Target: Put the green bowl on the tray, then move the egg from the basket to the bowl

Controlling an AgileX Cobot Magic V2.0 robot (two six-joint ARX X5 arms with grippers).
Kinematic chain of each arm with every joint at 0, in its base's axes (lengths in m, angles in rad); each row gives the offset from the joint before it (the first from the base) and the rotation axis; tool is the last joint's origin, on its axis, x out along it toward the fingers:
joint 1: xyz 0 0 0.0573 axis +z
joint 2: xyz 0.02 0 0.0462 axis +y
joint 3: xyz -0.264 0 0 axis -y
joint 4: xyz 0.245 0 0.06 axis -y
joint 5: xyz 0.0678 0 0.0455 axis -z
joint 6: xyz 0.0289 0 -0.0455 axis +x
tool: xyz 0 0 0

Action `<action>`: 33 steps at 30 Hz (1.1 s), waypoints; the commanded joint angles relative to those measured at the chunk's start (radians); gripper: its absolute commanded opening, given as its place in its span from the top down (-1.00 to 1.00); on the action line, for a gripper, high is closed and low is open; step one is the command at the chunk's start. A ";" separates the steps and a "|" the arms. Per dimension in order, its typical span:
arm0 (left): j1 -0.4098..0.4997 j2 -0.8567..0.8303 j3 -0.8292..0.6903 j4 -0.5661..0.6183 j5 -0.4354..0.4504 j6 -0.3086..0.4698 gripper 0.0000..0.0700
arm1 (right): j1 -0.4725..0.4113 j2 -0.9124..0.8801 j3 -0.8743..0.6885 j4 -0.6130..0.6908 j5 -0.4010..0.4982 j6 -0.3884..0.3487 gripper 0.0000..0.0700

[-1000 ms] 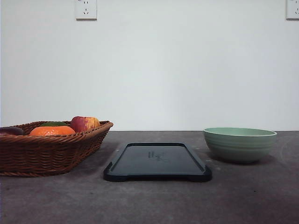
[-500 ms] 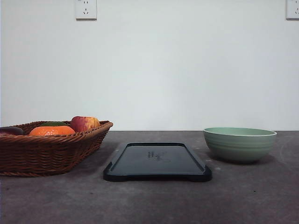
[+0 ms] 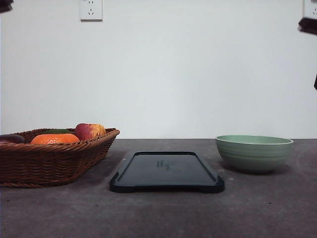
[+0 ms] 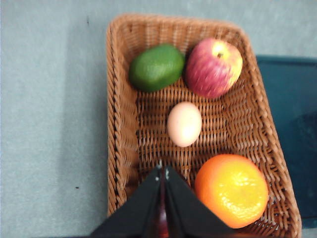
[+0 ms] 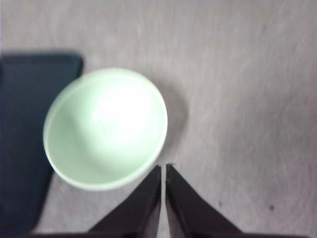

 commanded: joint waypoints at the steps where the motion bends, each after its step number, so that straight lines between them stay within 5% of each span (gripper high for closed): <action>1: -0.003 0.005 0.028 0.016 0.006 0.016 0.96 | 0.003 0.012 0.018 0.000 -0.002 -0.051 0.86; 5: -0.002 0.005 0.028 0.020 0.006 0.017 0.37 | 0.003 0.010 0.018 -0.002 0.001 -0.076 0.00; 7: -0.002 0.005 0.028 0.015 0.006 0.017 0.14 | 0.003 0.010 0.018 -0.004 0.001 -0.073 -0.14; 17: -0.002 0.005 0.028 0.014 0.006 0.016 0.08 | 0.003 0.076 0.121 -0.137 -0.001 -0.064 -0.16; 25: -0.002 0.005 0.028 0.014 0.006 0.010 0.08 | 0.003 0.328 0.403 -0.400 -0.001 -0.077 -0.15; 33: -0.003 0.005 0.028 0.015 0.006 -0.019 0.09 | 0.016 0.566 0.578 -0.421 -0.002 -0.097 -0.15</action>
